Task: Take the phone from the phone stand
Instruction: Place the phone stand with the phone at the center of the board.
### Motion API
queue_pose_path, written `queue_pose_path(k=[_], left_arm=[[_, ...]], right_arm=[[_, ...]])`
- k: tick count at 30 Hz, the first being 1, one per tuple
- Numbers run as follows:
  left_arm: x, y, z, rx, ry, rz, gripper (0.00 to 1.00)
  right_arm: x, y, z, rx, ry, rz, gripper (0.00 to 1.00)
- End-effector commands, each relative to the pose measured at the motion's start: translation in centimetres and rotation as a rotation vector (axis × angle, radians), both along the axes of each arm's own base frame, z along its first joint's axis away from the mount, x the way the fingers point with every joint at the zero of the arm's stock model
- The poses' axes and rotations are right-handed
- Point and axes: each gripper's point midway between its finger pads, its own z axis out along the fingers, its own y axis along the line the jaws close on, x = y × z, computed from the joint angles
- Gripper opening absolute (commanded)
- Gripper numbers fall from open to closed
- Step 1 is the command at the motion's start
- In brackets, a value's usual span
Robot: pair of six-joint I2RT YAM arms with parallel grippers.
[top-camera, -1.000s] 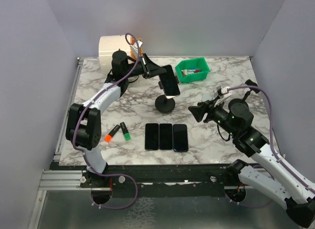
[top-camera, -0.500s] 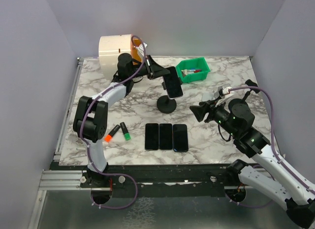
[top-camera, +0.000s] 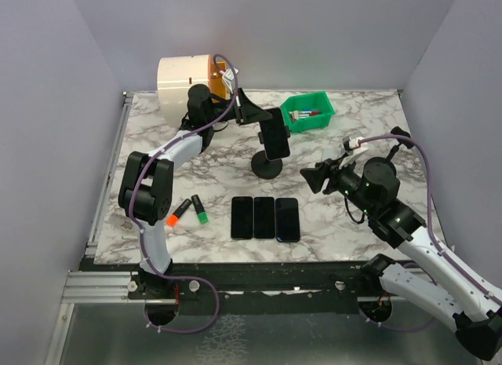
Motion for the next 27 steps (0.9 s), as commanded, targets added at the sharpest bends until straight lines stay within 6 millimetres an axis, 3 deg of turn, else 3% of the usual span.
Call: queue_pose_path(k=[1,12,27], left_arm=[[-0.5,-0.1,1.1,0.02,-0.223,-0.009,0.0],[0.5,0.6,-0.2,0.082,-0.418,0.037,0.0],[1.0,1.1,-2.4,0.143,-0.555,0.048,0.0]], right_arm=[[0.4,0.5,-0.4,-0.005,-0.002,0.006,0.57],[1.3,1.1,-0.9,-0.009,0.0,0.006,0.57],[1.6,0.7,-1.4,-0.021,0.006,-0.023,0.57]])
